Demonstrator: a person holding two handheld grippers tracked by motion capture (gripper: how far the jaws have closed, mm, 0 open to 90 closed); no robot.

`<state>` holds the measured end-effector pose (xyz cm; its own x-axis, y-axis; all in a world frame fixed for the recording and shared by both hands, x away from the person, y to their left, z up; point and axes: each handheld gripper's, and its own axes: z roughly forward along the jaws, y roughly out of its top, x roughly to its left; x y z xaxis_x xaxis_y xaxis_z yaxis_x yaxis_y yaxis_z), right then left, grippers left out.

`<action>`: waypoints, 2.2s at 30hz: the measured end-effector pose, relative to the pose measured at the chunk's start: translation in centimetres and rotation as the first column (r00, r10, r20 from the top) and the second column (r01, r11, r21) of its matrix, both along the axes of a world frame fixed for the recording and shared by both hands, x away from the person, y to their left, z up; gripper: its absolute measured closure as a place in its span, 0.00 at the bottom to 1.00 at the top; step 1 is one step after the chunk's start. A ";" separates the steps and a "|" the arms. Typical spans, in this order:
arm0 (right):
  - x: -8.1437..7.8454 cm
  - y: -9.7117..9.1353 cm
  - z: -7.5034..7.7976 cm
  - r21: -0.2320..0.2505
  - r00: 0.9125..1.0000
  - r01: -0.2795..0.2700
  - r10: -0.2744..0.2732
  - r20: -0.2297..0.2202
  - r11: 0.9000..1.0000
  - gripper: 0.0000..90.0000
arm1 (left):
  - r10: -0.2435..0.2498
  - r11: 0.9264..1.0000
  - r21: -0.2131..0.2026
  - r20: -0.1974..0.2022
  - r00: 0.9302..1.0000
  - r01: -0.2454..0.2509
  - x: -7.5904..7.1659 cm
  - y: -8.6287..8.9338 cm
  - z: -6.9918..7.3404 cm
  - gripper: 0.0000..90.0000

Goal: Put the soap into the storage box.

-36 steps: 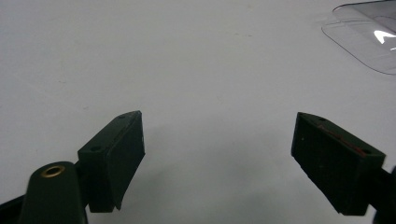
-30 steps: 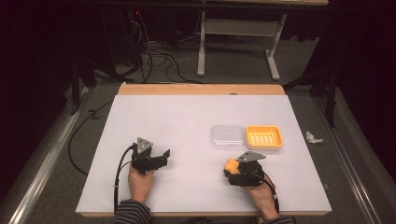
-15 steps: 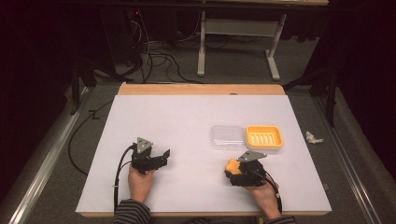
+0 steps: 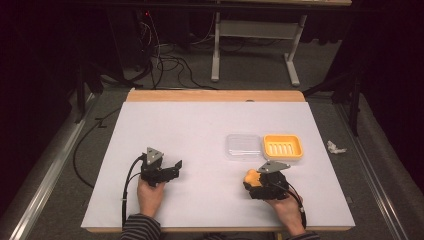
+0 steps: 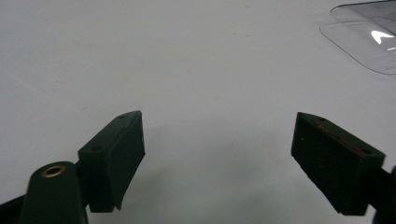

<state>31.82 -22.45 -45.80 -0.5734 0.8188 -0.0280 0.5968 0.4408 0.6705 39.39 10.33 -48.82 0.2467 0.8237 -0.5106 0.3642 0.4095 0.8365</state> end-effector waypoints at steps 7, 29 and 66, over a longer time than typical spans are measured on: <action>-0.1 -0.5 0.4 0.002 1.000 0.008 -0.008 0.012 1.000 0.31 | -0.002 1.000 0.006 -0.001 1.000 0.002 0.0 0.0 0.0 0.20; -0.3 -2.8 1.7 0.049 0.997 0.055 -0.057 0.049 0.997 0.30 | 0.000 1.000 0.010 -0.001 1.000 0.000 0.0 0.0 0.0 0.20; 0.8 -6.5 4.7 0.100 0.989 0.118 -0.126 0.074 0.988 0.31 | 0.001 1.000 0.001 -0.004 1.000 -0.001 0.0 0.0 0.0 0.20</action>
<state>32.64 -28.92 -41.14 -0.4678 0.8837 0.0118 0.5849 0.2996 0.7538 39.43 10.31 -48.82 0.2437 0.8244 -0.5109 0.3666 0.4094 0.8355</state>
